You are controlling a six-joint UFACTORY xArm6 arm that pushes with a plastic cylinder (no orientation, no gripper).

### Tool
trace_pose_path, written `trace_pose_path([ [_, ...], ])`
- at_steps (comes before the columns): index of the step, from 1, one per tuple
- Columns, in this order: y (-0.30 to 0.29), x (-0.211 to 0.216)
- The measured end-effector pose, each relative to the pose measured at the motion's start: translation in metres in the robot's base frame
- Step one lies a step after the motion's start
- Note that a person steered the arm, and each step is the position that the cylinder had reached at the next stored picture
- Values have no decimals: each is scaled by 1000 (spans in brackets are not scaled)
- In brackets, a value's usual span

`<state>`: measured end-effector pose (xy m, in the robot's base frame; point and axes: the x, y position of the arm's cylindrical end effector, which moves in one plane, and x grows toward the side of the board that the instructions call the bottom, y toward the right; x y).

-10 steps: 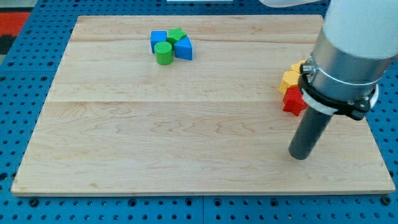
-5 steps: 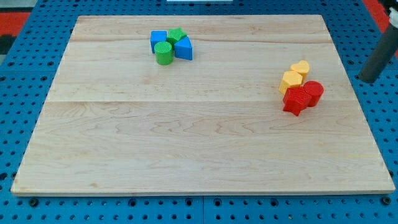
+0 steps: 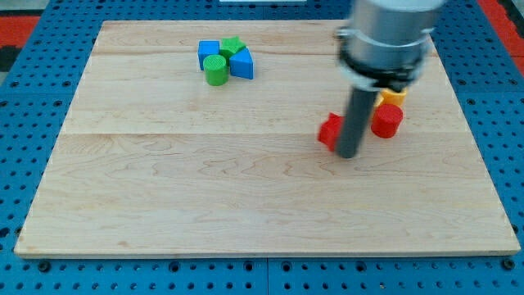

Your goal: Push the red star to the bottom of the blue and green blocks

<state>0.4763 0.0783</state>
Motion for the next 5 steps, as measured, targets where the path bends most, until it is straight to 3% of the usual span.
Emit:
trace_pose_path([
  [1,-16,0],
  [2,45,14],
  [3,78,-12],
  [4,39,-45],
  [5,-57,-16],
])
